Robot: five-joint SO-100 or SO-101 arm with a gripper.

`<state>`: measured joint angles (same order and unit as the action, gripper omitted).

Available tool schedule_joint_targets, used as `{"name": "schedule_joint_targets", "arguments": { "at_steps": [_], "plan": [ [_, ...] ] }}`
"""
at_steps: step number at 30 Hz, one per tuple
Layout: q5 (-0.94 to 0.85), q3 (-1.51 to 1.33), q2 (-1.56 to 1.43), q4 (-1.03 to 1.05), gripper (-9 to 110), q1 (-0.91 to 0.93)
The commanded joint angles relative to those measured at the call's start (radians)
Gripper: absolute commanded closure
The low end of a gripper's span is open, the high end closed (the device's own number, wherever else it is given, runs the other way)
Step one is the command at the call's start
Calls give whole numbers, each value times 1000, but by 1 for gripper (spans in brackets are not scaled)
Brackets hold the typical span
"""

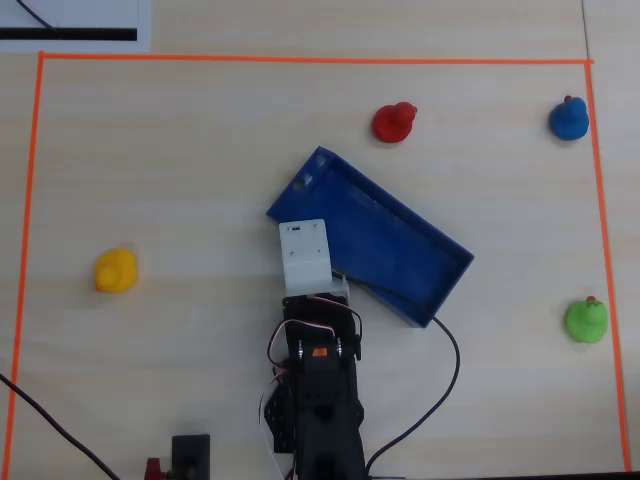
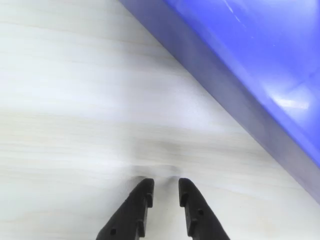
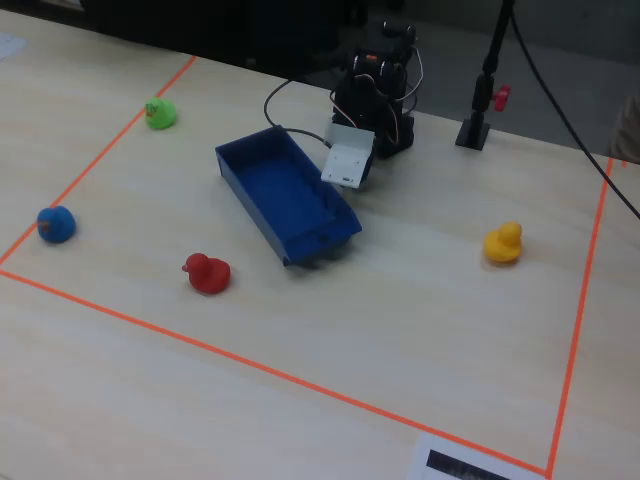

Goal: Grasp green duck and put it into box.

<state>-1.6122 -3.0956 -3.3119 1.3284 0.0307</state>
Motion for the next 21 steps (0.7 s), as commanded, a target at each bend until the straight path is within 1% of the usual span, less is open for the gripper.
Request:
{"name": "schedule_joint_targets", "arguments": {
  "at_steps": [1,10,16,21],
  "plan": [
    [2,-2,2,26,97,8],
    [2,-2,2,26,97,8],
    [6,-3,2,25,101,5],
    [15,9,2,32,101,-5]
  ]
}}
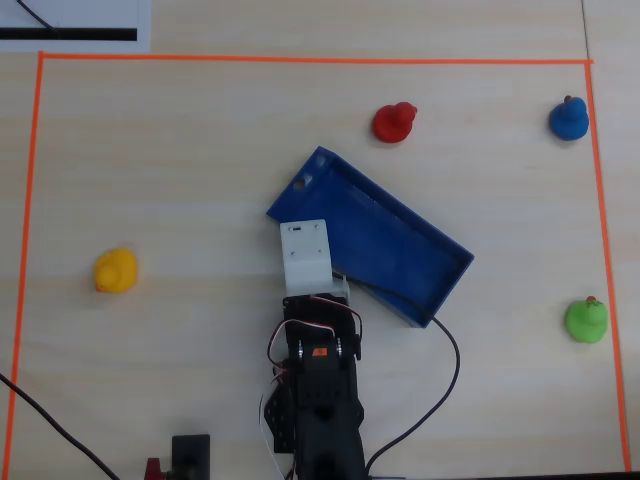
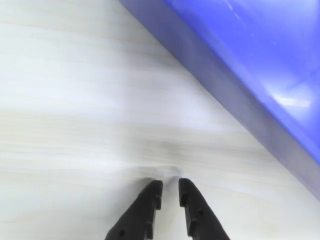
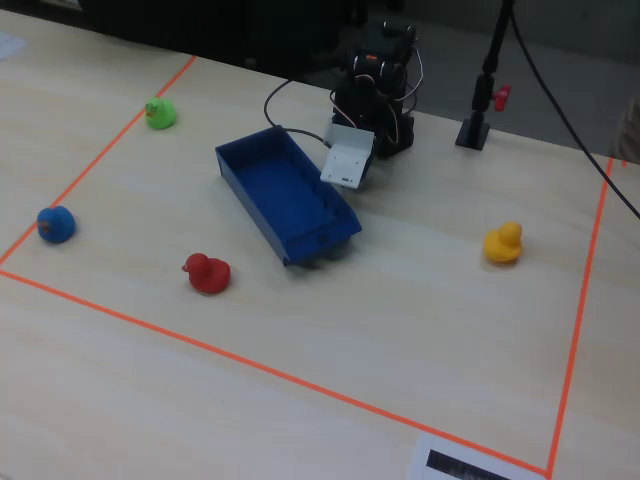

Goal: Grasp green duck and put it into box.

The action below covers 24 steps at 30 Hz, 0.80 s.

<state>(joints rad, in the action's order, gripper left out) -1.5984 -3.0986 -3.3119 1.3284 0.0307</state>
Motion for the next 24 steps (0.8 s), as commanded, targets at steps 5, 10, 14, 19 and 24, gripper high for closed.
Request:
{"name": "schedule_joint_targets", "arguments": {
  "at_steps": [5,10,14,19,24],
  "plan": [
    [8,129,67,69,101,-12],
    [8,359,206,187,101,-20],
    [0,565,327,230,101,-6],
    [-2,848,520,242,101,52],
    [-5,1184,744,252,101,130]
  ]
}}
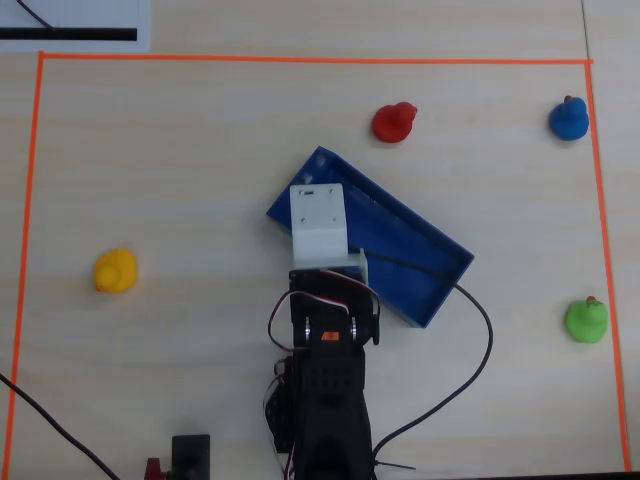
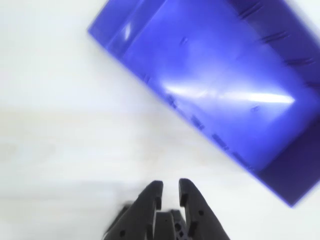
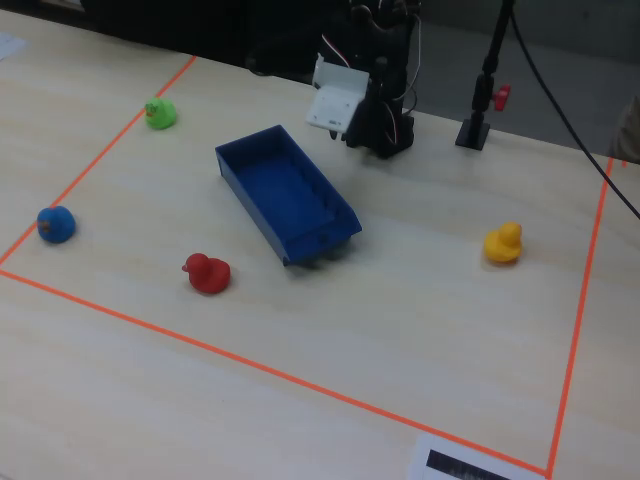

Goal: Grasp green duck and put it into box.

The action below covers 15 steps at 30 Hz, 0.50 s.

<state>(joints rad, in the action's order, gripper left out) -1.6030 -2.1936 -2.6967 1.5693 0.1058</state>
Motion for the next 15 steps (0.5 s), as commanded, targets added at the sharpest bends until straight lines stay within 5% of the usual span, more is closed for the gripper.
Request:
{"name": "schedule_joint_targets", "arguments": {
  "at_steps": [1,15],
  "plan": [
    [-2,356,176,14,101,77],
    [-172,1086,673,-187,97,784]
  ]
}}
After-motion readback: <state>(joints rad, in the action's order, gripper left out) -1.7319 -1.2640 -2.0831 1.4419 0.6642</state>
